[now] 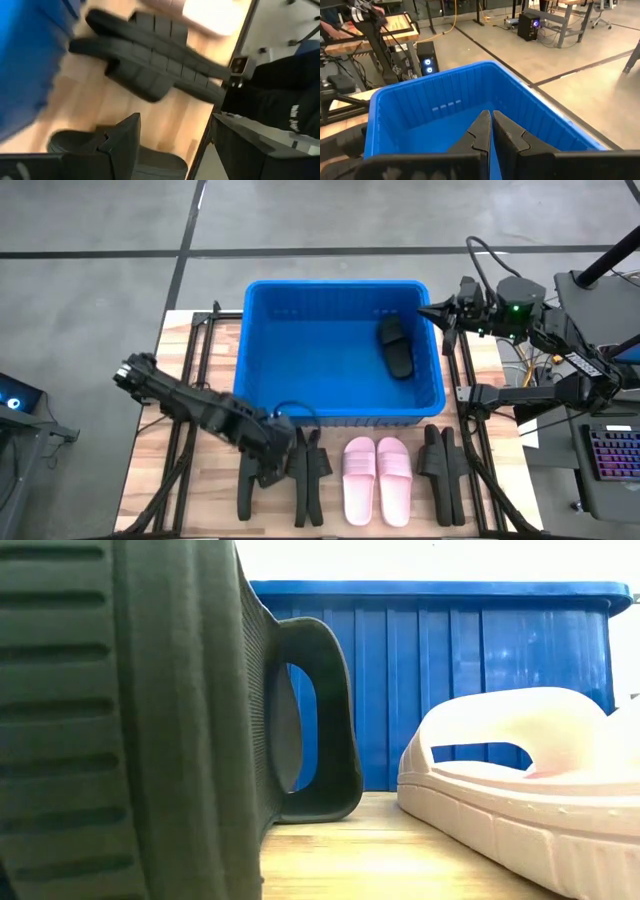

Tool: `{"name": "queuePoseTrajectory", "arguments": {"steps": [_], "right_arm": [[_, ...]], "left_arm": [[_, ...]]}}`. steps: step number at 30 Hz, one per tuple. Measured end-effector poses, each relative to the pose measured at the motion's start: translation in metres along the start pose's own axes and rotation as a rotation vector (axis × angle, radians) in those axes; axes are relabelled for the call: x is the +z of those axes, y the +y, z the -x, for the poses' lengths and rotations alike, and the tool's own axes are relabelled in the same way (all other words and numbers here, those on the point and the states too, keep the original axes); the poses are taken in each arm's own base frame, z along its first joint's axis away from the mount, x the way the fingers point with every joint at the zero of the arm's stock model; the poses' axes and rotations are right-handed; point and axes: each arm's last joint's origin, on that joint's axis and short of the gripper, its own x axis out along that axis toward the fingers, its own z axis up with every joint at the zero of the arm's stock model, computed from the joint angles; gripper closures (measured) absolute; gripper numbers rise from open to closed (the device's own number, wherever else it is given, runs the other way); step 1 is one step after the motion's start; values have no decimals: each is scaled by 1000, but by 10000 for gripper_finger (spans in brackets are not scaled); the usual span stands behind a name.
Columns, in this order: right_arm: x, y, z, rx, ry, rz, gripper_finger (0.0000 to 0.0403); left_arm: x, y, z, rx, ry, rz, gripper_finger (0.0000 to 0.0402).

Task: Pick and place slides into bin
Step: Put the black slide into the blue bin

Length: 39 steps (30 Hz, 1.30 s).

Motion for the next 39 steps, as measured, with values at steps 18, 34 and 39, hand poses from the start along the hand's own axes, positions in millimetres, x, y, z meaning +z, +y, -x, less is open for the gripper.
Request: {"name": "queuePoseTrajectory", "arguments": {"steps": [18, 34, 39], "right_arm": [[-1, 0, 0, 0, 7, 81, 394], [-1, 0, 0, -1, 7, 120, 394], [-1, 0, 0, -1, 7, 150, 394]], "left_arm": [[-59, -40, -84, 334, 241, 15, 178], [-75, -42, -109, 463, 214, -65, 178], [-80, -39, -109, 525, 171, -96, 178]]}}
